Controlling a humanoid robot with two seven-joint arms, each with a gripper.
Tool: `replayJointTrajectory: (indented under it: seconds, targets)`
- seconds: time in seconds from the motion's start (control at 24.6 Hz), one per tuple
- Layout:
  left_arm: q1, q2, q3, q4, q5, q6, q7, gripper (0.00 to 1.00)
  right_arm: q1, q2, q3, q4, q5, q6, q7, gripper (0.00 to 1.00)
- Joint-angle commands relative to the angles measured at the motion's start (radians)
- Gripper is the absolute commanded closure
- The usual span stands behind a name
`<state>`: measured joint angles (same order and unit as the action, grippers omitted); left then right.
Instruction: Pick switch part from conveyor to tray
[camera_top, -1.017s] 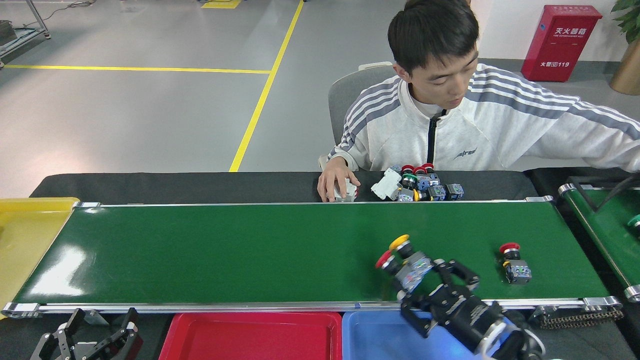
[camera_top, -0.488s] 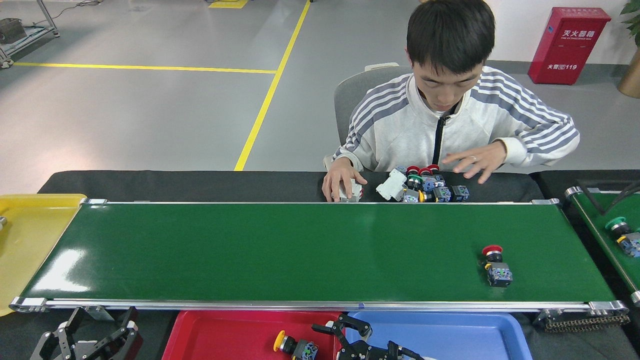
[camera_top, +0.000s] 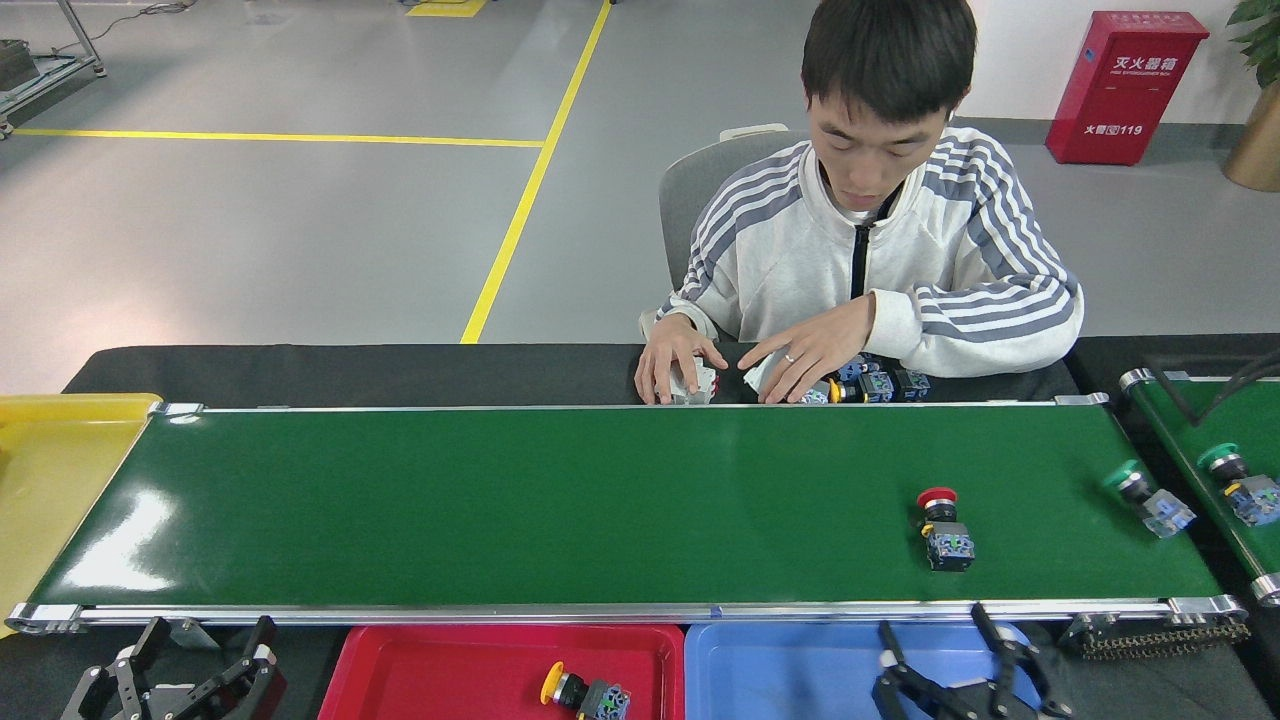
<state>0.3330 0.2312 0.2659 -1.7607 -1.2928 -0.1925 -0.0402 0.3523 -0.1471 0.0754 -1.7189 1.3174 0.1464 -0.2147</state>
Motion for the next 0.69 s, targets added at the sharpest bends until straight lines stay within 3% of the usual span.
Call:
replayJointTrajectory:
  seconds: [0.0,0.08,0.2,0.41,0.65]
  targets:
    - [-0.003,0.011,0.004,-0.013,0.000,-0.001,0.003,0.00,0.005,0.000,-0.009,-0.011,-0.012,0.055,-0.025,0.01]
    - [-0.003,0.011,0.004,-0.013,0.000,-0.001,0.003,0.00,-0.007,0.000,-0.008,-0.011,-0.012,0.056,0.000,0.01]
    - [-0.011,0.013,0.003,-0.011,0.000,-0.001,0.003,0.00,-0.093,-0.006,-0.005,0.009,-0.012,0.053,0.087,0.01]
    - [-0.012,0.014,0.003,-0.009,0.000,0.001,0.003,0.00,-0.291,0.004,0.070,0.142,-0.012,0.005,0.209,0.01]
    - [-0.015,0.014,0.003,-0.009,0.000,0.001,0.003,0.00,-0.394,0.035,0.156,0.242,-0.012,0.004,0.265,0.05]
